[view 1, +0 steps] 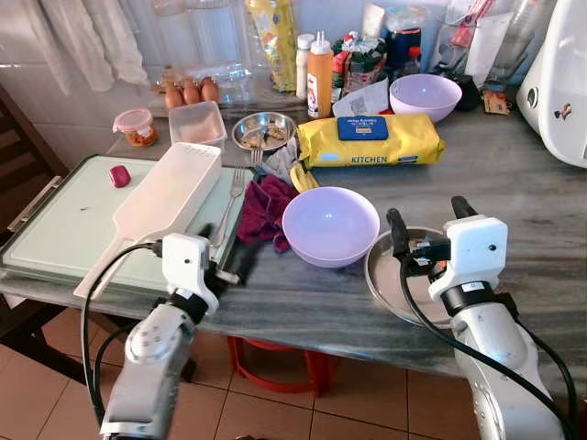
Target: Setting the table
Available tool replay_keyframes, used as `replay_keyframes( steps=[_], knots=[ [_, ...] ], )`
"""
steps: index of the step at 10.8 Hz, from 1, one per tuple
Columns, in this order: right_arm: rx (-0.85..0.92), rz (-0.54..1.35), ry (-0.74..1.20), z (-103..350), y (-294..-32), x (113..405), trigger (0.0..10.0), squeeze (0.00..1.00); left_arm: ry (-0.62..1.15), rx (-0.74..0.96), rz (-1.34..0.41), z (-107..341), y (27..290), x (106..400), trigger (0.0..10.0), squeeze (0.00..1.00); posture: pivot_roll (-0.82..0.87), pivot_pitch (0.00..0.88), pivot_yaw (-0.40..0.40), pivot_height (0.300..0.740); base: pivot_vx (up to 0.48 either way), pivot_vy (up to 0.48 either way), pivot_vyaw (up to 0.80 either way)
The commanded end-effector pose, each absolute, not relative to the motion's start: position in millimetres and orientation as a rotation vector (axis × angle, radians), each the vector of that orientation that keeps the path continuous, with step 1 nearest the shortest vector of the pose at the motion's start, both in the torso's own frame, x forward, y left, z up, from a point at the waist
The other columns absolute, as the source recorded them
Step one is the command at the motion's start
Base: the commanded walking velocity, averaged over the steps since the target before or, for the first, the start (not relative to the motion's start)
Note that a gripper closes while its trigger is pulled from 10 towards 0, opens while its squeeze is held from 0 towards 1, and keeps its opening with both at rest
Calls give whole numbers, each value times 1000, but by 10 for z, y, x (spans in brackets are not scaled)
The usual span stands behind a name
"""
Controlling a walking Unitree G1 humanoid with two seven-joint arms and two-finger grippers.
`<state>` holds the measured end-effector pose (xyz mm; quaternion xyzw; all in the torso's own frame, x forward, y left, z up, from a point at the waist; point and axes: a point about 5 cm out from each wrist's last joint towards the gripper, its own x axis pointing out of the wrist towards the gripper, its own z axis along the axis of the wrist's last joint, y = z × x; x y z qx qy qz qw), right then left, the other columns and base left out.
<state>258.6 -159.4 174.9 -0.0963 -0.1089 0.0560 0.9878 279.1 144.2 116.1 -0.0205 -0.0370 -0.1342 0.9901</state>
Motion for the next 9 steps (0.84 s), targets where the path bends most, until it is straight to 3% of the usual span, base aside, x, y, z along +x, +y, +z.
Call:
replay_keyframes(
  steps=[1,4,9],
  knots=[
    [-190,107,-230,1759,-1589,2600,10000,0,-76,-5,-218,1159,1484,2802,10000,0,-91,53,70,740,0,0,0],
    [-177,111,-222,1730,-1559,2658,10000,0,-93,31,-185,1173,1459,2845,10000,0,-85,29,77,740,0,0,-392],
    [-177,107,-218,1700,-1564,2694,10000,0,-90,67,-157,1180,1457,2907,10000,0,-88,17,88,740,-51,0,0]
  ],
)
